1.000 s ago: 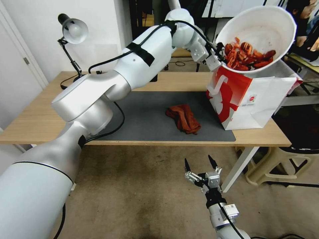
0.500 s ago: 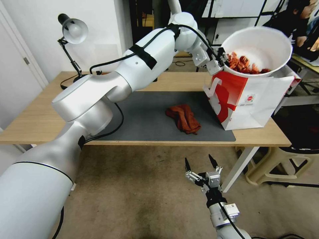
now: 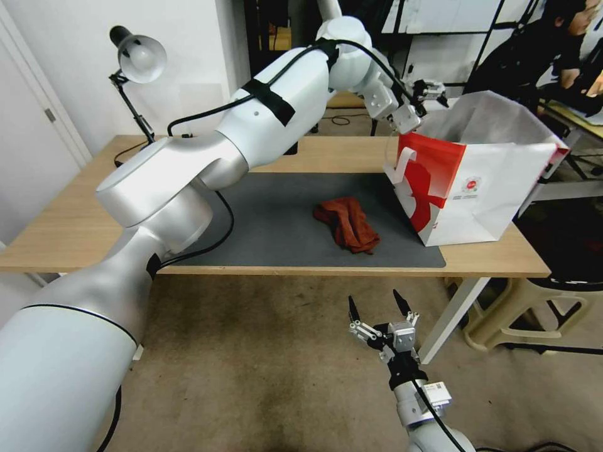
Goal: Sweep shrimp from table into container with towel, then put container into takeout bag.
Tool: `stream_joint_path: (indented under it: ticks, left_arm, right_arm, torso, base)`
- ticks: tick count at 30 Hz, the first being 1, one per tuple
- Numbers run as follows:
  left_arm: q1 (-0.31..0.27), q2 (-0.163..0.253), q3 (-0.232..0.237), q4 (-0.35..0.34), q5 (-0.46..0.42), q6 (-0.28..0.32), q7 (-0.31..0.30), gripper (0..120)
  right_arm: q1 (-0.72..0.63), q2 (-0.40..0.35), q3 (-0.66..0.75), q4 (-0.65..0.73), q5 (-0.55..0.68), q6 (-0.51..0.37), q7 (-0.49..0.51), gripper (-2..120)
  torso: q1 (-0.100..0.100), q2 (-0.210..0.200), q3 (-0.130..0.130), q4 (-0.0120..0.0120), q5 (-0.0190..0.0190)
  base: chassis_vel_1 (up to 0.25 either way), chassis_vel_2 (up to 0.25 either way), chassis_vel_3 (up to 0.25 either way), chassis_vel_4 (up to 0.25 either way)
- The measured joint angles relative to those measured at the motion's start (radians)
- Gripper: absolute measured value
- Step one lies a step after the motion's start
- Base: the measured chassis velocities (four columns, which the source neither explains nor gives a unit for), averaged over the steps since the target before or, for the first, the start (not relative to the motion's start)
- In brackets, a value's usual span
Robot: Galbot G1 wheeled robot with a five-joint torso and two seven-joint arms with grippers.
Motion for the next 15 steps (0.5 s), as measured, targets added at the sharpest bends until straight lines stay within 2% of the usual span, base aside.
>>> stream_joint_path:
  ticks: [2,3,4,7,8,10,11,13,14,15]
  left_arm:
    - [-0.007,0.000,-0.002,0.019,-0.092,0.031,0.011,99]
    - [-0.013,0.000,-0.002,0.037,-0.180,0.059,0.020,100]
    - [-0.013,0.000,-0.002,0.037,-0.180,0.059,0.020,100]
    - [-0.019,0.001,0.008,0.073,-0.399,0.164,0.013,100]
    - [-0.019,0.001,0.008,0.073,-0.399,0.164,0.013,100]
    - [-0.010,0.000,0.012,0.081,-0.518,0.238,-0.026,100]
    - [-0.010,0.000,0.012,0.081,-0.518,0.238,-0.026,100]
    - [0.012,0.001,0.030,0.077,-0.648,0.307,-0.124,100]
    - [0.032,0.007,0.052,0.048,-0.740,0.363,-0.206,100]
    - [0.032,0.007,0.052,0.048,-0.740,0.363,-0.206,100]
  right_arm:
    - [-0.007,0.000,0.004,0.004,0.001,0.000,0.000,100]
    - [-0.009,0.001,0.005,0.005,0.001,0.000,-0.001,100]
    - [-0.009,0.001,0.005,0.005,0.001,0.000,-0.001,100]
    - [-0.010,0.003,0.003,0.005,0.001,0.001,-0.001,100]
    - [-0.010,0.003,0.003,0.005,0.001,0.001,-0.001,100]
    - [-0.012,0.004,0.003,0.006,0.000,0.002,-0.002,100]
    - [-0.012,0.004,0.003,0.006,0.000,0.002,-0.002,100]
    - [-0.014,0.003,0.003,0.006,0.000,0.002,-0.002,100]
    - [-0.014,0.003,0.003,0.006,0.000,0.003,-0.002,100]
    - [-0.014,0.003,0.003,0.006,0.000,0.003,-0.002,100]
  torso:
    - [0.000,0.000,0.000,0.0000,-0.0001]
    - [0.000,0.000,0.000,0.0000,0.0000]
    - [0.000,0.000,0.000,0.0000,0.0000]
    - [0.000,0.000,0.000,0.0002,-0.0001]
    - [0.000,0.000,0.000,0.0002,-0.0001]
    - [0.000,0.000,0.000,0.0001,0.0000]
    - [0.000,0.000,0.000,0.0001,0.0000]
    - [0.000,0.000,0.000,0.0001,-0.0001]
    - [0.000,0.000,0.000,0.0000,-0.0001]
    - [0.000,0.000,0.000,0.0000,-0.0001]
  base:
    - [0.000,0.000,0.000,0.000]
    - [0.000,0.000,0.000,0.000]
    - [0.000,0.000,0.000,0.000]
    - [0.000,0.000,0.000,0.000]
    - [0.000,0.000,0.000,0.000]
    - [0.000,0.000,0.000,0.000]
    - [0.000,0.000,0.000,0.000]
    - [0.000,0.000,0.000,0.000]
    - [0.000,0.000,0.000,0.000]
    - [0.000,0.000,0.000,0.000]
